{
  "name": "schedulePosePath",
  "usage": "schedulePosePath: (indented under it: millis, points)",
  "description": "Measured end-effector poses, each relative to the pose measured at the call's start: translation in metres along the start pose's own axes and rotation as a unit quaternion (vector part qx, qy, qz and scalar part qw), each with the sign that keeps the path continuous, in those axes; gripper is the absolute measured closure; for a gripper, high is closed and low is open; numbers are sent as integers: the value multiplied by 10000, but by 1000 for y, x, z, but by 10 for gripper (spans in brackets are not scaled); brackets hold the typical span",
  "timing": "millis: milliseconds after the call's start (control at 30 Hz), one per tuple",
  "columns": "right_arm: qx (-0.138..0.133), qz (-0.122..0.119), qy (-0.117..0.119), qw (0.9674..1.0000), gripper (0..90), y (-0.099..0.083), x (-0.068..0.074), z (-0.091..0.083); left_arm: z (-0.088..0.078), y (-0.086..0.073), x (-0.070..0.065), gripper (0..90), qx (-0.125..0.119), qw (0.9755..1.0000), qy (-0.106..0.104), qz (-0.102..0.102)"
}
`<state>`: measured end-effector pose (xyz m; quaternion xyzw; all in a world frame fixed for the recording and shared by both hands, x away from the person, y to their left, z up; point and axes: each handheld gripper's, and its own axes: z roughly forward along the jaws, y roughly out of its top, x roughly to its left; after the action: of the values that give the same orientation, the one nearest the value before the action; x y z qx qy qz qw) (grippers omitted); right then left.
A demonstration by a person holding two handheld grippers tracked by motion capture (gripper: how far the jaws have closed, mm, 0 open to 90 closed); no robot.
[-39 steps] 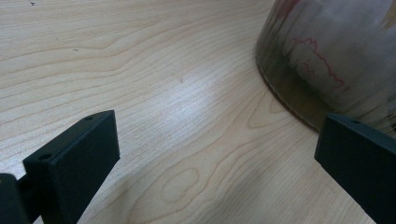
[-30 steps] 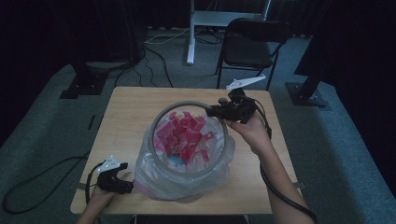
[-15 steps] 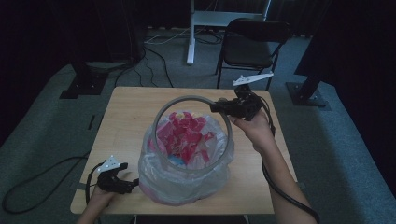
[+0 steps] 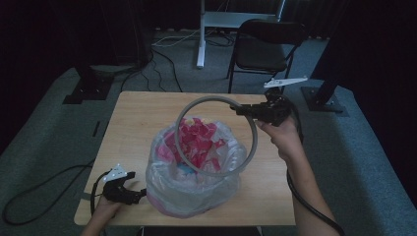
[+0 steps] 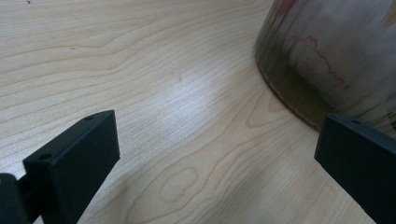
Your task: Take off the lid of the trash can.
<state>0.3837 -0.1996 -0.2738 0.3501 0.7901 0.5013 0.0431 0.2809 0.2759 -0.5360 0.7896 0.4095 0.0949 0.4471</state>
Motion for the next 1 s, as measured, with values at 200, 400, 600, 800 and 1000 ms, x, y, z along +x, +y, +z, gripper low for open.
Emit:
schedulePosePath:
  millis: [200, 400, 600, 800, 1000]
  points:
    - [-49, 130, -99, 9999, 832, -6, -11, -13, 0, -1, 1, 0, 1, 10000, 4, -10]
    - [-134, 253, -206, 9994, 832, -15, -23, -28, -1, -3, 2, 0, 47, 10000, 2, 11]
    - [-217, 424, -319, 9984, 832, -27, -37, -44, -5, -3, 2, 0, 24, 10000, 11, 30]
    - [-310, 599, -438, 9968, 832, -36, -49, -60, -10, -6, 4, 0, 30, 10000, 41, 0]
    - [-409, 727, -611, 9946, 832, -46, -62, -80, -12, -8, 5, 0, 38, 10000, 61, -27]
